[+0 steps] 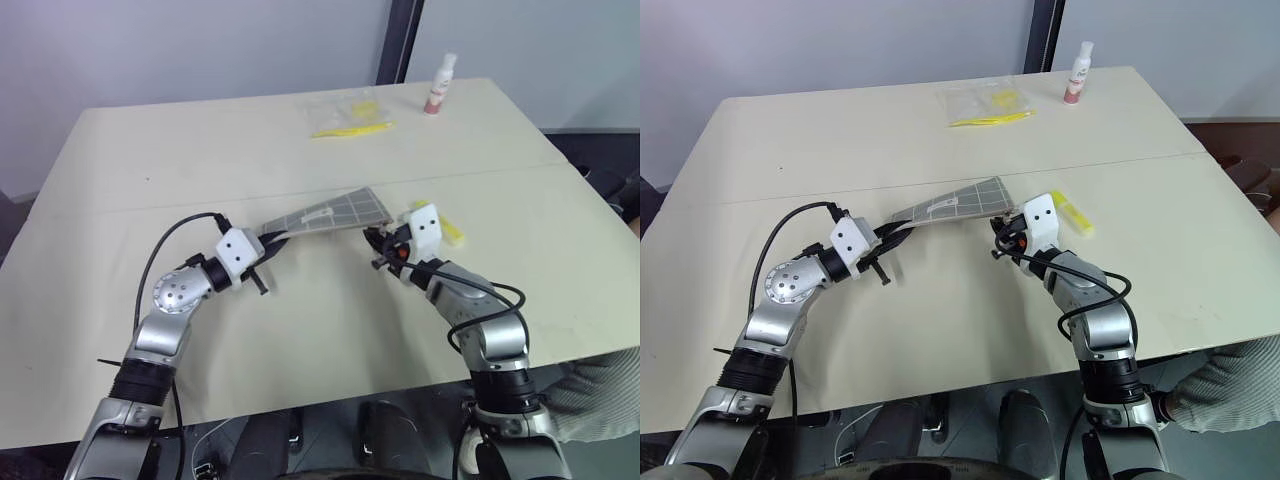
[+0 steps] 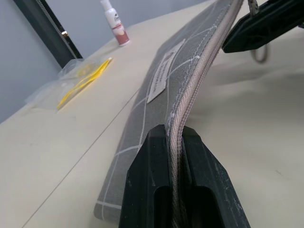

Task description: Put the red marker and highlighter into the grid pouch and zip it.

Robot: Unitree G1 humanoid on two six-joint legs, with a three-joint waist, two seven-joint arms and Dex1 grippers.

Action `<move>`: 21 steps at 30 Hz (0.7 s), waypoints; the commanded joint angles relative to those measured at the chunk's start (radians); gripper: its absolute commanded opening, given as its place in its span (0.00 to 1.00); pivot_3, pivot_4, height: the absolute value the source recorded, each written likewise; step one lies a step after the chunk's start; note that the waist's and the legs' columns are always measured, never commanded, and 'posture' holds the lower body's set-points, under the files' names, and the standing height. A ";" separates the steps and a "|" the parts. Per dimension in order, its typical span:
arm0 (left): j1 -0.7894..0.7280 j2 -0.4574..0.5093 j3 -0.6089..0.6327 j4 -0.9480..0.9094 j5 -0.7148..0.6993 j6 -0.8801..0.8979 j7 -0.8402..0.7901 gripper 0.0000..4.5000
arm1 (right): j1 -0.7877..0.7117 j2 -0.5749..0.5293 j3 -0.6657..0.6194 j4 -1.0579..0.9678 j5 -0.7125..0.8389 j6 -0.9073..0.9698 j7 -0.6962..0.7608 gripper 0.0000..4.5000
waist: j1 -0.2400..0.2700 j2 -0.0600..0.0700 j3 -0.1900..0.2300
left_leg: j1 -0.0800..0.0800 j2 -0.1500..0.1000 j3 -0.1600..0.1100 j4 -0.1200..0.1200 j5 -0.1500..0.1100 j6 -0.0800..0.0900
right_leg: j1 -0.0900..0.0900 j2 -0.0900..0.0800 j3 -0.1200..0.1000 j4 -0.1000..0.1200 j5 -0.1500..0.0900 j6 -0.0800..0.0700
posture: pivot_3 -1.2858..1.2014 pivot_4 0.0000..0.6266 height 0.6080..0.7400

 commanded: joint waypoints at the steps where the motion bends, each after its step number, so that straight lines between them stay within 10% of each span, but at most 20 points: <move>1: -0.015 0.006 -0.006 -0.002 0.021 -0.042 0.002 0.00 | -0.010 -0.040 0.048 -0.058 -0.017 0.048 0.006 0.01 | 0.000 0.000 0.000 | 0.000 0.000 0.000 0.000 0.000 0.000 | 0.000 0.000 0.000 0.000 0.000 0.000 | 0.52 0.24 1.00; 21: -0.031 -0.038 -0.104 -0.011 0.114 -0.063 0.011 0.00 | -0.241 -0.084 0.438 0.121 -0.197 -0.124 0.240 0.01 | -0.001 0.000 0.000 | -0.002 0.000 0.001 0.000 0.001 0.002 | -0.004 0.000 0.000 0.001 0.002 0.002 | 0.52 0.24 1.00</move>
